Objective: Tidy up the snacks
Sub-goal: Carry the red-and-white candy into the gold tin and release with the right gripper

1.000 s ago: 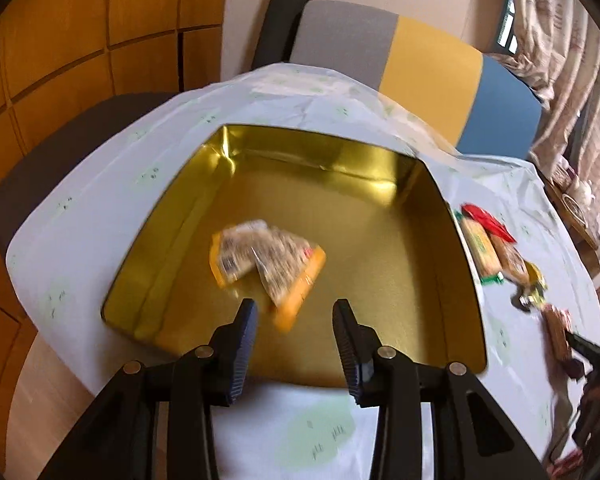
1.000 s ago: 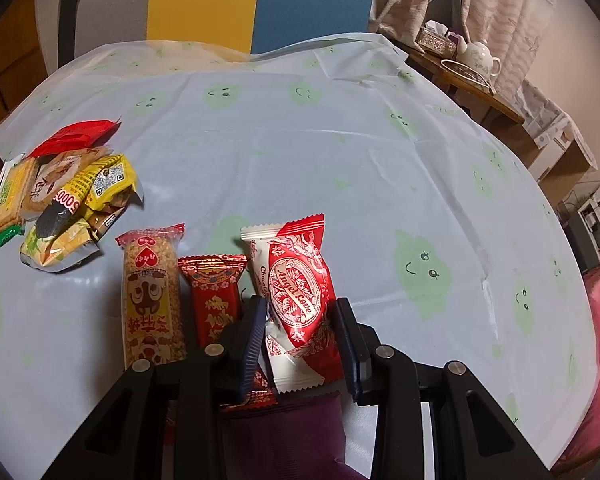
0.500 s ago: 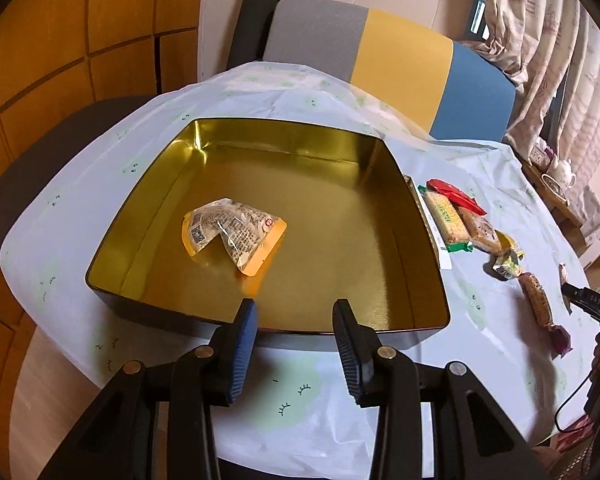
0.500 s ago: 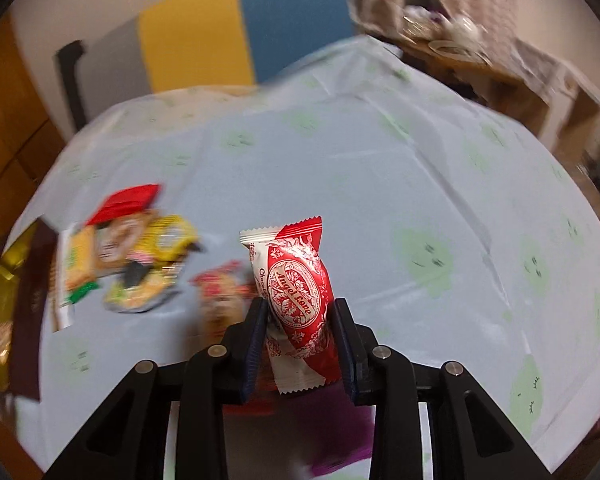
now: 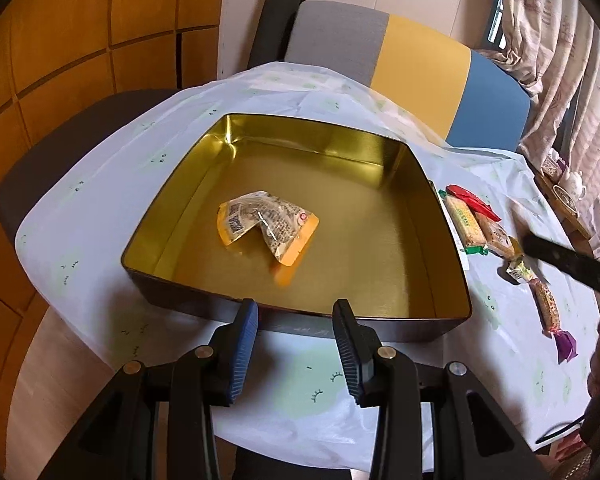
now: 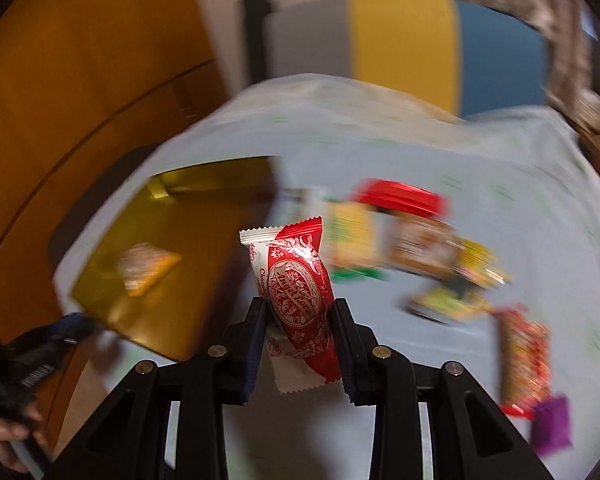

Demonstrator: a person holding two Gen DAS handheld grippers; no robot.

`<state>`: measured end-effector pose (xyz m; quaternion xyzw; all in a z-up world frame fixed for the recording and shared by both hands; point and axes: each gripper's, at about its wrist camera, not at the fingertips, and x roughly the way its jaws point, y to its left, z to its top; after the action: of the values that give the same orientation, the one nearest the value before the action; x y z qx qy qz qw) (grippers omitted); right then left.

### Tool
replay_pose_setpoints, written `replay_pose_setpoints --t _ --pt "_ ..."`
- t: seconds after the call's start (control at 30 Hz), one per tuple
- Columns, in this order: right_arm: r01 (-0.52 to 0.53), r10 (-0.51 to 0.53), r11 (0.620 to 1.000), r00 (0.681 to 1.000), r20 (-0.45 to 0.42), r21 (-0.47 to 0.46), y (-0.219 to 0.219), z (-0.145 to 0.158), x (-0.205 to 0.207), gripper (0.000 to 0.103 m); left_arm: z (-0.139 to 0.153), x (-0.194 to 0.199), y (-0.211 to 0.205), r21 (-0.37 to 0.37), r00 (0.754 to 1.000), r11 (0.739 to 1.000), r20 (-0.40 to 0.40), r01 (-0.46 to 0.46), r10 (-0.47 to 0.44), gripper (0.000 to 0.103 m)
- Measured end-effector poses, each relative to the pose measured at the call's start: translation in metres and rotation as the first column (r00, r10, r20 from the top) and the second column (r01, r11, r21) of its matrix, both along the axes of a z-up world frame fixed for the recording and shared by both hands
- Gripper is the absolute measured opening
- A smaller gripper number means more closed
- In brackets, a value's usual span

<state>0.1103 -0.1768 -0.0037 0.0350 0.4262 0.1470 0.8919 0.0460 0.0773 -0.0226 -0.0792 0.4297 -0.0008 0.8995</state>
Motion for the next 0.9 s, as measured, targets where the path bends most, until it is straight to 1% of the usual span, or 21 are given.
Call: replay_pose_setpoints --t 0.13,0.23,0.33,0.4,0.5,0.6,0.7,0.83,0.9 --pt "-0.120 0.120 0.993 0.993 0.003 -0.009 0.064 0.003 0.014 0.033 0.000 -0.003 0.005 0.000 1.000 1.000 0.000 -0.006 0.006 0.039" --pt "-0.192 0.191 0.980 0.981 -0.020 -0.061 0.109 -0.009 0.029 0.034 0.000 -0.004 0.007 -0.003 1.000 1.000 0.001 -0.008 0.008 0.039" --pt "-0.220 0.213 0.969 0.974 -0.072 -0.109 0.135 -0.028 0.045 0.035 0.000 -0.004 0.010 -0.007 1.000 1.000 0.000 -0.010 0.010 0.039" --pt "-0.232 0.222 0.964 0.971 -0.087 -0.129 0.147 -0.039 0.049 0.035 0.001 -0.005 0.011 -0.002 1.000 1.000 0.003 -0.012 0.012 0.039" --pt "-0.225 0.212 0.964 0.972 -0.100 -0.142 0.149 -0.046 0.052 0.035 0.000 -0.004 0.013 -0.005 1.000 1.000 0.000 -0.017 0.017 0.039" --pt "-0.221 0.213 0.966 0.974 -0.072 -0.137 0.146 -0.038 0.044 0.035 -0.001 -0.003 0.013 -0.003 1.000 1.000 0.001 -0.022 0.022 0.039" --pt "-0.194 0.192 0.975 0.981 -0.024 -0.110 0.133 -0.023 0.034 0.036 -0.001 -0.004 0.009 -0.010 1.000 1.000 0.003 -0.015 0.015 0.039" --pt "-0.124 0.127 0.988 0.992 0.026 -0.095 0.110 -0.009 0.024 0.046 0.002 -0.007 -0.003 -0.008 1.000 1.000 0.016 0.027 -0.027 0.039" --pt "-0.070 0.074 0.993 0.997 0.038 -0.090 0.089 -0.007 0.017 0.047 0.002 -0.007 -0.011 0.003 0.998 0.999 0.015 0.053 -0.053 0.039"
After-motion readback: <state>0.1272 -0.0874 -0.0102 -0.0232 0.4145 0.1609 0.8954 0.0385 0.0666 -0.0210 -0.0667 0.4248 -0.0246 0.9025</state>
